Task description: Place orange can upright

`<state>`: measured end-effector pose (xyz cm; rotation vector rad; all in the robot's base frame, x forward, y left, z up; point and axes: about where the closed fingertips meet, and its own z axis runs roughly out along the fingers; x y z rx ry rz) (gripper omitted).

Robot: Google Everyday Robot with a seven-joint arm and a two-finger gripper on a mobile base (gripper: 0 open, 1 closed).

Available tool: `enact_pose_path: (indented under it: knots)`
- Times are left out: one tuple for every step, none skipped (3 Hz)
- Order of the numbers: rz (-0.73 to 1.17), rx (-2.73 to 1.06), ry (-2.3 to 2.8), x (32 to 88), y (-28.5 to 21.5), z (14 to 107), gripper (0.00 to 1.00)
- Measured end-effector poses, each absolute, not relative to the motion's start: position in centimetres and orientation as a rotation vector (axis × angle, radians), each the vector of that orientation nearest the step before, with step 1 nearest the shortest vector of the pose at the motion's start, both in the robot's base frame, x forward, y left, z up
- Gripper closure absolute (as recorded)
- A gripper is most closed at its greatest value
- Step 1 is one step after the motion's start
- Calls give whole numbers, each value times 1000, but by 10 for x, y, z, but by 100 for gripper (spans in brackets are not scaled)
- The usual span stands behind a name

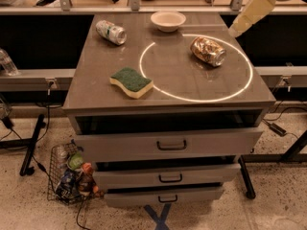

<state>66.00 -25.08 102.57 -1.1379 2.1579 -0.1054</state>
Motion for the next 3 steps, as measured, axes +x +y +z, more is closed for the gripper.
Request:
enact_pose_path:
  knots:
    - [-96,-1091,2183,680,-243,1016,0]
    - [-102,-1044,2215,709,-234,999,0]
    - [-119,-991,2280,736,-230,973,0]
